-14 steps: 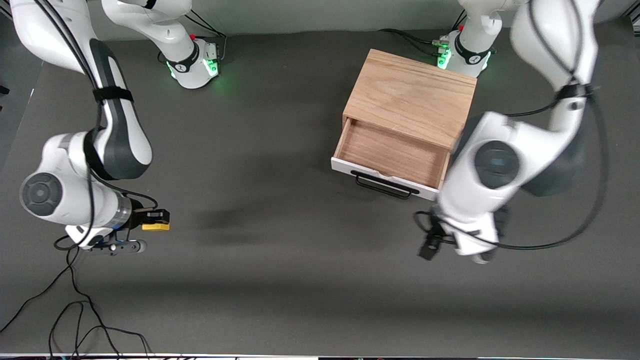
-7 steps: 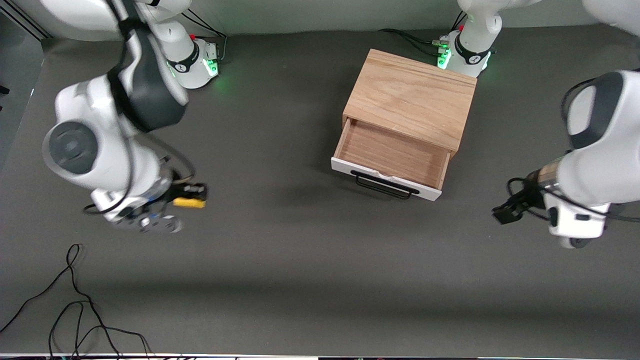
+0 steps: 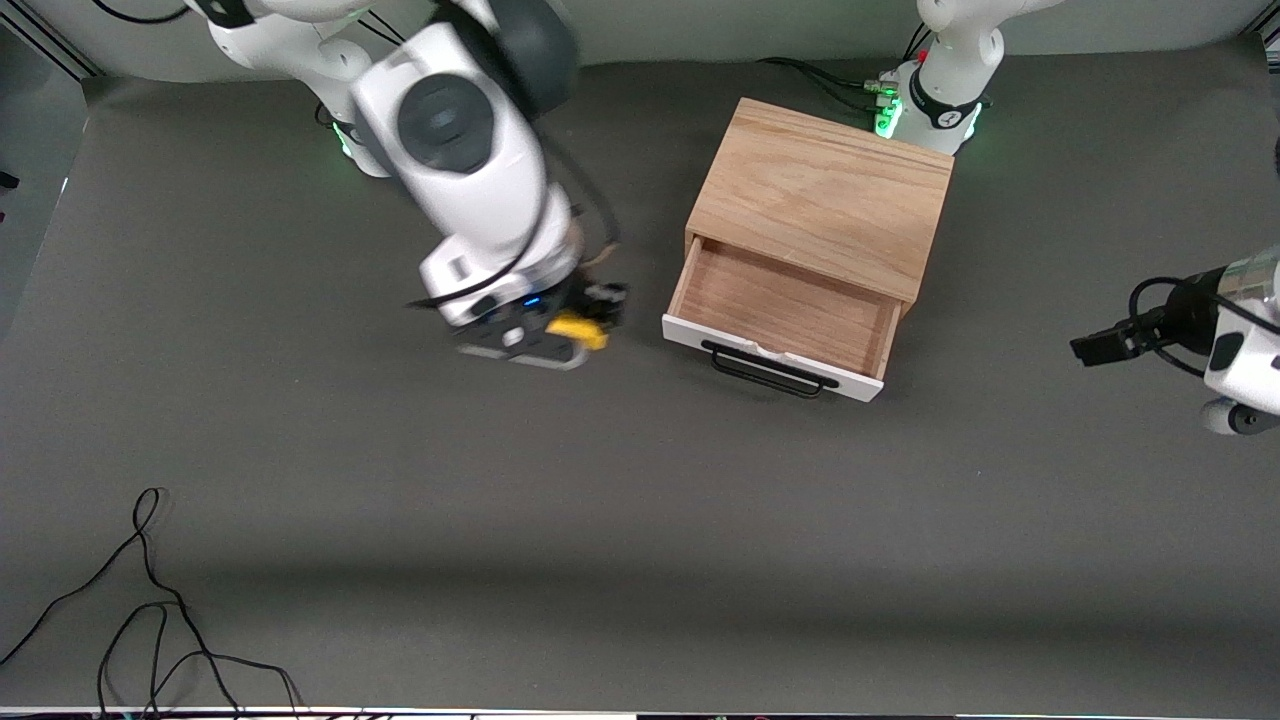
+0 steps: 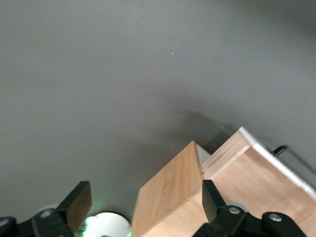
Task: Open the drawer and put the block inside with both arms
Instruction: 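Carry the yellow cube with the right gripper over the open drawer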
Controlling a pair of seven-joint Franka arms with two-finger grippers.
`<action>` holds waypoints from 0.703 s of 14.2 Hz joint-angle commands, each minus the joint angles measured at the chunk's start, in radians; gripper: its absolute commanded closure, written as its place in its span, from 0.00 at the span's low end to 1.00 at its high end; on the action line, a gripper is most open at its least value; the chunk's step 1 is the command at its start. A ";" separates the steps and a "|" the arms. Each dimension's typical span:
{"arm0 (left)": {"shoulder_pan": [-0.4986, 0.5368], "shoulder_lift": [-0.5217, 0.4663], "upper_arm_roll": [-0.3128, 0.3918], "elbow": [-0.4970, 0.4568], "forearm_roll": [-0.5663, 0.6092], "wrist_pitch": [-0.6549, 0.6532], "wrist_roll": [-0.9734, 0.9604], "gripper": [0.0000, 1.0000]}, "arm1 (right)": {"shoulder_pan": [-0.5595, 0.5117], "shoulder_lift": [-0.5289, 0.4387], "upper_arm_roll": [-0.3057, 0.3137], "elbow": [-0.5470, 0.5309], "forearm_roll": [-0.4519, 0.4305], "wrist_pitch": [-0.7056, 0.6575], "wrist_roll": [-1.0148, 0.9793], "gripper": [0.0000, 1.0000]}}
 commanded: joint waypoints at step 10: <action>0.046 -0.285 0.030 -0.337 -0.056 0.158 0.345 0.00 | 0.222 0.256 0.044 0.064 -0.087 0.235 0.284 0.80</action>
